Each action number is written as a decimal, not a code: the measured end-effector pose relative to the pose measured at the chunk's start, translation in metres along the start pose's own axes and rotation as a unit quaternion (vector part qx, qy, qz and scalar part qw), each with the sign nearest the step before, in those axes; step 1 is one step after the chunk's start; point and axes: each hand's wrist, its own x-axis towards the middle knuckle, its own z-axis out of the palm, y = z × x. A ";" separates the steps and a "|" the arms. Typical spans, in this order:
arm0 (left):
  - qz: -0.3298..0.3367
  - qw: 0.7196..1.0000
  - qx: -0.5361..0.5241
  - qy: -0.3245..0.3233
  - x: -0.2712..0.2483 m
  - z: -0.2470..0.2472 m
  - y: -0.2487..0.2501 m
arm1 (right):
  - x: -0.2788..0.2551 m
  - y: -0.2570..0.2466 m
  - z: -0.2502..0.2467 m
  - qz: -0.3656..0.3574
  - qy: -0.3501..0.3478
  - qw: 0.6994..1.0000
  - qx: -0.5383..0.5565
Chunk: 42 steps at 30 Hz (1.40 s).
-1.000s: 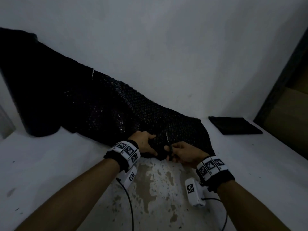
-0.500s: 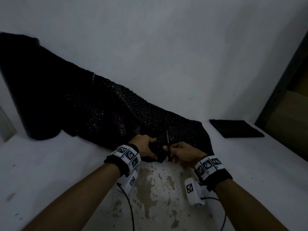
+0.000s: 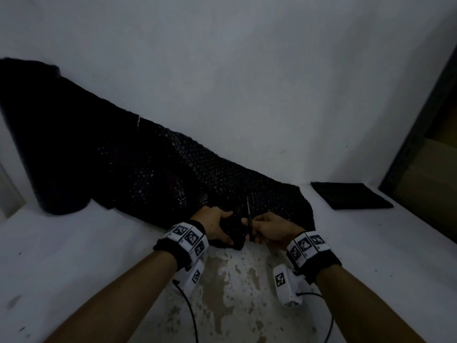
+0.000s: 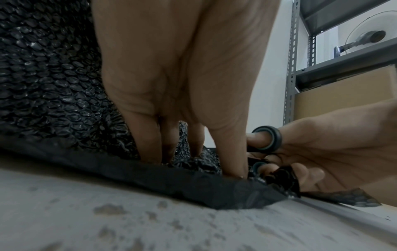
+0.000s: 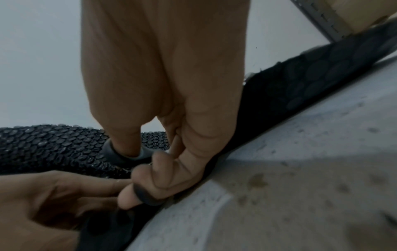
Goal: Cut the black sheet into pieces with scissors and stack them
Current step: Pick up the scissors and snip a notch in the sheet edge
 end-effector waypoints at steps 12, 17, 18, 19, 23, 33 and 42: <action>0.001 1.000 -0.020 0.003 0.005 0.004 -0.004 | 0.014 0.001 0.001 -0.016 0.015 0.999 -0.027; -0.001 1.000 -0.017 -0.012 0.006 0.002 -0.006 | 0.022 0.000 -0.004 0.000 0.018 1.000 -0.026; -0.001 1.000 -0.016 -0.014 0.006 0.002 -0.005 | 0.024 0.000 -0.005 0.001 0.021 1.000 -0.021; 0.000 1.000 -0.014 -0.015 0.006 0.002 -0.005 | 0.025 0.000 -0.005 -0.003 0.024 1.000 -0.017; 0.002 1.000 -0.005 -0.012 0.007 0.003 -0.008 | 0.022 -0.002 -0.006 -0.027 0.029 0.999 -0.025; 0.021 0.988 -0.023 0.154 0.012 -0.028 0.014 | -0.003 0.019 -0.004 -0.071 0.013 0.995 0.070; 0.195 0.931 0.210 0.227 0.057 -0.085 0.061 | -0.034 0.021 -0.020 -0.098 -0.031 0.991 0.089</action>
